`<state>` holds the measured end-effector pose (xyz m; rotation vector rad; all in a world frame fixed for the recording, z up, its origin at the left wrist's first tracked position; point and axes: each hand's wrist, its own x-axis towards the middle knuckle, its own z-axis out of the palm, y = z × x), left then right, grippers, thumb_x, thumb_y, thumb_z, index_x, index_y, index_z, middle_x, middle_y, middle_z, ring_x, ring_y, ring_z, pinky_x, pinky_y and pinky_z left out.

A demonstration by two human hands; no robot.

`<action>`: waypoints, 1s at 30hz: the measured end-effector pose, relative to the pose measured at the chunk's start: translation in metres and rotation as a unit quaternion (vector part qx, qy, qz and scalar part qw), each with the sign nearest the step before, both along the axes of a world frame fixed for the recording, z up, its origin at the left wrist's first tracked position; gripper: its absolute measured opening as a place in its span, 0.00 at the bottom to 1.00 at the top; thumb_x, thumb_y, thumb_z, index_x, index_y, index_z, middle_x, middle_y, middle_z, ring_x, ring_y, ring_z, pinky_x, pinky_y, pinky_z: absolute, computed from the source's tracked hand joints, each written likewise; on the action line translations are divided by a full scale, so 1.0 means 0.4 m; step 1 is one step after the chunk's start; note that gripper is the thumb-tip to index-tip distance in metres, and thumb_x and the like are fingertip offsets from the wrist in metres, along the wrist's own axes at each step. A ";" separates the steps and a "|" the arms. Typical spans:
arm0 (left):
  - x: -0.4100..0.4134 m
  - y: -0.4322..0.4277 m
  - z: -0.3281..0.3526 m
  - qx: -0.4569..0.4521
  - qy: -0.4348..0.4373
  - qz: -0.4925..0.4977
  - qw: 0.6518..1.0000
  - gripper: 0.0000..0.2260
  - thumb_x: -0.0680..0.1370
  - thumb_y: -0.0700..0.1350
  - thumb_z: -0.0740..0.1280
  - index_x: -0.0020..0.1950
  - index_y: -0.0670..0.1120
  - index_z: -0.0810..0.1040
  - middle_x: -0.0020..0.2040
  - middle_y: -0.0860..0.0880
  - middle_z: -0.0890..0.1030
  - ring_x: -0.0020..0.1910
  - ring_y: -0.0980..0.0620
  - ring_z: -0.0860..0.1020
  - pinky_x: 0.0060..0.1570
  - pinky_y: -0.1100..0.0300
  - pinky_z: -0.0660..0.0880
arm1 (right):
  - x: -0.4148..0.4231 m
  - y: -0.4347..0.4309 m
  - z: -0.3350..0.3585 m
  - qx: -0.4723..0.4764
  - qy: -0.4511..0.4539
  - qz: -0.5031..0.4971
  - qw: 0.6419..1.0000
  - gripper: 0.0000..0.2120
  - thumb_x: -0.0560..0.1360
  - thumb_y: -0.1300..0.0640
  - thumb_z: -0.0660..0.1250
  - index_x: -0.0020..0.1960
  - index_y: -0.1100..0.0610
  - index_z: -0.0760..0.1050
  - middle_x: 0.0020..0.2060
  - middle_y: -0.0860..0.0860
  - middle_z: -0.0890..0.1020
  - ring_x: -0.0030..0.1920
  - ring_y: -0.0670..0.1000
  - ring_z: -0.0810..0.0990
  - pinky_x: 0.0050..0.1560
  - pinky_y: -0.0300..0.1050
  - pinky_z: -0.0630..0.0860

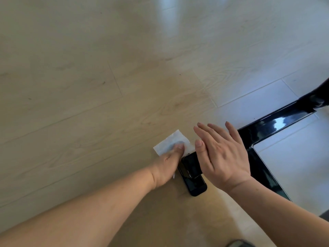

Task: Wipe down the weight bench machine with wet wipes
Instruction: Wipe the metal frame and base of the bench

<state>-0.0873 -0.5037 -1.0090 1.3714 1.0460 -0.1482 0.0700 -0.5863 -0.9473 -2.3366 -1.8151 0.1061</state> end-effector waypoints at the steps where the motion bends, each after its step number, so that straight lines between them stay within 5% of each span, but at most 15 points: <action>1: 0.007 -0.011 0.012 -0.024 -0.001 0.019 1.000 0.42 0.73 0.79 0.42 0.74 0.56 0.73 0.67 0.48 0.79 0.61 0.50 0.77 0.67 0.56 0.67 | 0.000 0.000 0.000 0.002 0.000 0.000 1.000 0.27 0.85 0.45 0.47 0.71 0.53 0.78 0.70 0.48 0.79 0.73 0.52 0.74 0.79 0.61 0.57; 2: 0.012 -0.023 0.023 -0.045 -0.004 0.040 0.998 0.40 0.74 0.78 0.42 0.67 0.53 0.76 0.67 0.47 0.80 0.61 0.51 0.77 0.67 0.55 0.67 | 0.000 0.000 0.000 0.002 0.000 -0.001 1.000 0.26 0.85 0.45 0.47 0.71 0.53 0.78 0.70 0.47 0.79 0.73 0.52 0.75 0.79 0.61 0.57; 6: 0.003 -0.042 0.030 -0.059 -0.029 0.049 0.997 0.50 0.68 0.83 0.41 0.80 0.56 0.67 0.76 0.52 0.72 0.77 0.53 0.66 0.79 0.50 0.58 | 0.000 0.000 0.000 -0.006 -0.001 -0.002 1.000 0.26 0.85 0.45 0.47 0.71 0.52 0.78 0.70 0.47 0.79 0.73 0.52 0.74 0.79 0.60 0.56; 9: 0.010 -0.031 0.003 -0.055 -0.023 0.065 0.996 0.47 0.66 0.86 0.46 0.80 0.63 0.64 0.81 0.54 0.65 0.81 0.53 0.58 0.81 0.46 0.52 | -0.002 0.002 0.001 -0.009 -0.004 0.000 1.000 0.26 0.85 0.45 0.48 0.71 0.51 0.78 0.69 0.46 0.80 0.72 0.52 0.74 0.80 0.60 0.56; 12: 0.030 -0.028 0.025 -0.090 -0.023 0.087 0.992 0.38 0.76 0.78 0.49 0.78 0.58 0.69 0.77 0.51 0.70 0.78 0.50 0.65 0.80 0.47 0.55 | -0.003 0.002 0.002 -0.011 -0.002 0.000 1.000 0.25 0.85 0.46 0.49 0.70 0.51 0.79 0.69 0.46 0.80 0.72 0.52 0.75 0.79 0.60 0.57; 17: -0.005 -0.054 0.076 -0.071 -0.015 0.078 0.994 0.52 0.66 0.83 0.42 0.75 0.49 0.74 0.68 0.44 0.79 0.71 0.46 0.74 0.76 0.48 0.63 | -0.002 -0.002 0.002 -0.009 -0.007 0.001 1.000 0.26 0.85 0.46 0.48 0.70 0.51 0.79 0.68 0.46 0.81 0.71 0.52 0.75 0.79 0.61 0.58; 21: -0.014 -0.114 0.101 -0.033 -0.108 0.076 0.991 0.33 0.75 0.77 0.48 0.71 0.62 0.73 0.68 0.62 0.77 0.70 0.65 0.71 0.74 0.60 0.65 | -0.002 0.001 0.004 -0.012 -0.009 0.001 1.000 0.26 0.84 0.45 0.48 0.69 0.51 0.80 0.66 0.46 0.82 0.70 0.53 0.76 0.78 0.62 0.58; 25: 0.068 -0.166 0.092 -0.096 -0.081 0.277 0.953 0.53 0.61 0.87 0.58 0.76 0.55 0.69 0.69 0.56 0.77 0.70 0.58 0.74 0.73 0.53 0.69 | -0.006 0.007 0.006 -0.031 -0.008 -0.008 0.999 0.27 0.84 0.45 0.45 0.69 0.49 0.80 0.66 0.45 0.82 0.70 0.52 0.76 0.79 0.61 0.57; 30: 0.096 -0.204 0.160 -0.145 -0.083 0.377 0.911 0.62 0.52 0.88 0.58 0.77 0.52 0.69 0.71 0.52 0.77 0.69 0.55 0.75 0.73 0.53 0.69 | -0.008 0.007 0.010 -0.034 0.000 -0.011 0.999 0.29 0.85 0.45 0.43 0.70 0.49 0.78 0.66 0.44 0.81 0.71 0.52 0.75 0.79 0.60 0.57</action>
